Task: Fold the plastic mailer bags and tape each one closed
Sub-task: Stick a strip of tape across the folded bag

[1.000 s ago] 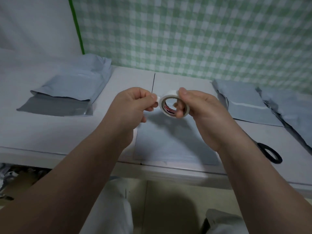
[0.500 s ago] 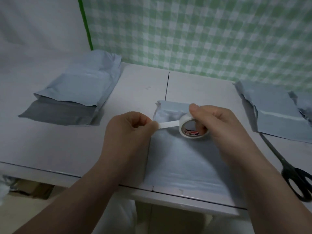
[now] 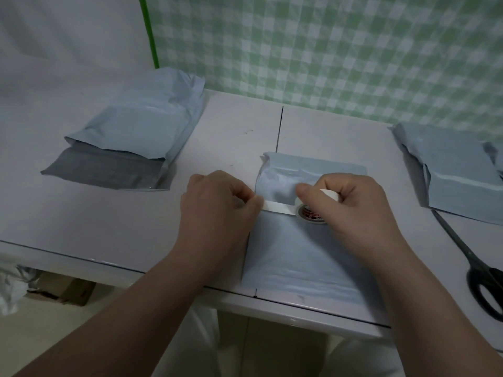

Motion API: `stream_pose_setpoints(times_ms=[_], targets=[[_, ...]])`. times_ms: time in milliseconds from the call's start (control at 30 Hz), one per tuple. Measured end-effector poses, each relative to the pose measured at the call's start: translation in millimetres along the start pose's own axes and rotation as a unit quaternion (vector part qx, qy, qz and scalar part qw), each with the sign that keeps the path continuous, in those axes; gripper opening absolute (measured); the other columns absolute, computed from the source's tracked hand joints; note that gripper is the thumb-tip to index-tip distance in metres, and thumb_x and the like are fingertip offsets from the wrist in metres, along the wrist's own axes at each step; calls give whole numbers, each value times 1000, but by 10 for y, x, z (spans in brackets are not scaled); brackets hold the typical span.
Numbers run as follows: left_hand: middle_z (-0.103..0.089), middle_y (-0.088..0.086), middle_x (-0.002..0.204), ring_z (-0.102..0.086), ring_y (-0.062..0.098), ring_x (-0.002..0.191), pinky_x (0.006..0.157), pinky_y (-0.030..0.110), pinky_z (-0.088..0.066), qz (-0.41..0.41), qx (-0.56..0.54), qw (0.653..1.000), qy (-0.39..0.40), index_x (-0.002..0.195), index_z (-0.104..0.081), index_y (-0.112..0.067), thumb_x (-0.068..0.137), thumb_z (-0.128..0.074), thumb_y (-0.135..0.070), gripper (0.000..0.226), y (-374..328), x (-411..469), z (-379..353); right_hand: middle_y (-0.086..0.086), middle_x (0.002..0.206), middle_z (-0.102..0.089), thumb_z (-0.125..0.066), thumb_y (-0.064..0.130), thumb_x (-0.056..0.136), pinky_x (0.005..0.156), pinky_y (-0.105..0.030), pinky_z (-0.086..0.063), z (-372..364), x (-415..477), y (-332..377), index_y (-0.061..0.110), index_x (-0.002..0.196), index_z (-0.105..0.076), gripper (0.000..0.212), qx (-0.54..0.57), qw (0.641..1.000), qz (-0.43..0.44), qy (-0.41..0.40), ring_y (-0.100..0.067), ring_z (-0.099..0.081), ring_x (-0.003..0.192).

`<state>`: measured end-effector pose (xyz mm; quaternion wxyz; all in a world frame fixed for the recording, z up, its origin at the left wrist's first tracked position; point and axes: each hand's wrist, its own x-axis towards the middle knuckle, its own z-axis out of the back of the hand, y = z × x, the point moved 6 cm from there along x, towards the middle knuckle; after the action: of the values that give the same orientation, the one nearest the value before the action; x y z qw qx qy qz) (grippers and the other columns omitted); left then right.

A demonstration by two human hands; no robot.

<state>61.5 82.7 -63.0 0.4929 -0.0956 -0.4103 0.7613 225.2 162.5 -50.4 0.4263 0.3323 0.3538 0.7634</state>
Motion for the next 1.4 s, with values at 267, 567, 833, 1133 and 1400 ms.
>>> stream_pose_setpoints(times_ms=[267, 567, 833, 1133, 1400], targets=[[-46, -15, 68, -48, 21, 86, 68, 24, -24, -12, 67, 997, -19, 57, -54, -26, 79, -69, -21, 27, 13, 15, -20, 11, 40, -45, -67, 27, 80, 48, -11, -32, -63, 63, 92, 10, 50, -57, 36, -66, 997, 27, 9, -3, -45, 46], [-54, -6, 68, -53, 25, 78, 72, 29, -30, -28, 95, 995, -13, 56, -56, -23, 78, -68, -22, 25, 60, 32, -91, 7, 49, -52, -65, 32, 79, 58, -11, -33, -77, 64, 98, 10, 53, -57, 35, -103, 993, 52, -7, -10, -46, 67], [-46, -7, 72, -44, 21, 80, 72, 31, -34, -38, 121, 992, -9, 61, -51, -24, 79, -63, -24, 21, -3, 12, -109, -8, 56, -55, -63, 32, 79, 61, -19, -34, -111, 51, 118, 4, 58, -58, 36, -123, 989, 76, -16, -16, -49, 74], [-33, -5, 80, -35, 21, 81, 69, 30, -26, -5, 142, 989, 31, 81, -40, -15, 78, -63, -23, 25, 79, 107, -44, 3, 52, -45, -63, 31, 81, 66, -18, -34, -150, 28, 119, 9, 60, -63, 30, -120, 990, 66, -23, -15, -50, 75], [-70, 8, 92, -65, 25, 85, 77, 31, -50, -167, 102, 981, -12, 100, -69, -8, 80, -41, -15, 34, -131, -141, -39, 8, 48, -47, -64, 29, 81, 65, -13, -33, -170, 38, 84, 11, 55, -58, 32, -118, 990, 72, -30, -12, -48, 74]])
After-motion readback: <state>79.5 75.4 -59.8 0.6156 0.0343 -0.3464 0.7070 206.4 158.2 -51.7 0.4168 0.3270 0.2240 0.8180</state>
